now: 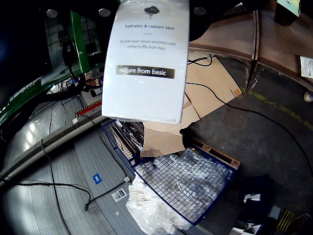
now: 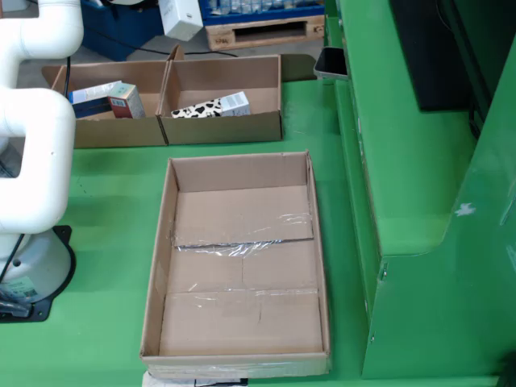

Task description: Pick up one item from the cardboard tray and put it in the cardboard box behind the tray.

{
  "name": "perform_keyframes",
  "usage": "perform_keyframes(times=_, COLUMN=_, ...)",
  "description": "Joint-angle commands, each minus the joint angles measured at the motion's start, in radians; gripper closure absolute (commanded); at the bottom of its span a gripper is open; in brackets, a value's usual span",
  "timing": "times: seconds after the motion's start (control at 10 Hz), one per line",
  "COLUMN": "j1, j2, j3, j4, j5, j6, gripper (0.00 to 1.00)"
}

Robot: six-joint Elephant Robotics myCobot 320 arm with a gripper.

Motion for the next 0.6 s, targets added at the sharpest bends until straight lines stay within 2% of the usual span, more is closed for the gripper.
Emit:
perform_keyframes(times=0.0, j1=0.030, j2=0.018, j3=0.031, j4=0.014, j5=-0.014, j6=-0.030, gripper=1.00)
perform_keyframes(times=0.5, j1=0.043, j2=0.009, j3=0.031, j4=0.014, j5=-0.014, j6=-0.031, gripper=1.00)
